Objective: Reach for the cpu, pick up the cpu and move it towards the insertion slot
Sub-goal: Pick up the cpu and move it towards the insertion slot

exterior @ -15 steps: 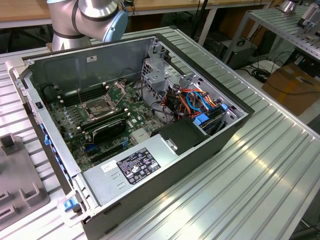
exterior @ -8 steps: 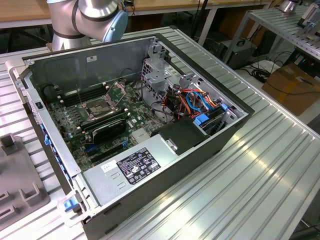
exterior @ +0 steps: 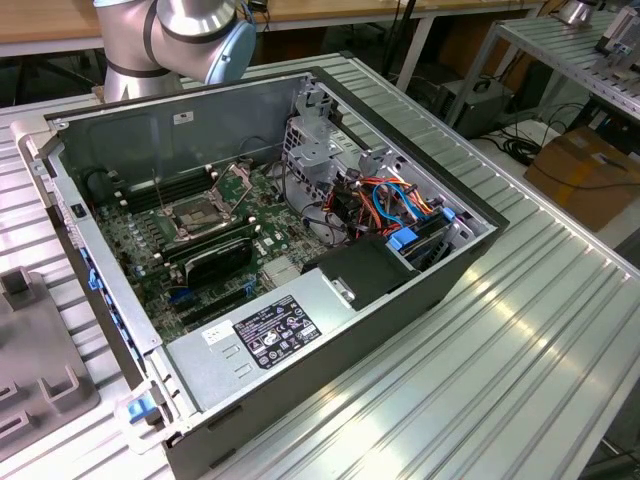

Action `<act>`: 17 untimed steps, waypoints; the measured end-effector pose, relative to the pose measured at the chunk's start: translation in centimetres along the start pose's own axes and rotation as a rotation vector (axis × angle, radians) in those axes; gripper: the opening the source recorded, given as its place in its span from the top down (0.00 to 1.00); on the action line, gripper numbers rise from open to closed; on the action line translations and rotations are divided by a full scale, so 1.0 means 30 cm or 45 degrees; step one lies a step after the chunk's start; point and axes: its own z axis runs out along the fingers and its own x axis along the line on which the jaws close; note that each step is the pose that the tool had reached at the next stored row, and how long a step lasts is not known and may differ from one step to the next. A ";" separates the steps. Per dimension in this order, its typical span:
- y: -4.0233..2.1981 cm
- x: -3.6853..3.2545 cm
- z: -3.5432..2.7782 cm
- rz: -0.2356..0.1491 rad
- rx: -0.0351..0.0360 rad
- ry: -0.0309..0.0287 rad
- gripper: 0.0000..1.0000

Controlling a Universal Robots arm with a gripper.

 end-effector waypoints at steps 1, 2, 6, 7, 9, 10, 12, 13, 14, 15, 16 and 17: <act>0.000 0.000 0.002 0.000 0.0000 0.0000 0.28; 0.000 0.000 0.004 0.000 0.0001 0.0001 0.28; -0.001 0.000 0.010 0.000 0.0001 0.0002 0.28; -0.001 0.000 0.010 0.000 0.0000 0.0001 0.28; -0.001 0.000 0.012 0.000 0.0000 0.0001 0.28; -0.001 0.000 0.012 0.000 -0.0001 0.0000 0.28; -0.001 0.000 0.013 0.000 -0.0001 -0.0001 0.28; -0.001 0.000 0.014 0.000 0.0000 -0.0001 0.28; -0.001 0.000 0.015 0.000 -0.0001 -0.0001 0.28; -0.002 -0.001 0.015 0.000 0.0000 0.0001 0.28; -0.003 -0.002 0.017 0.000 0.0000 0.0003 0.28; -0.003 -0.003 0.019 0.000 0.0000 0.0003 0.28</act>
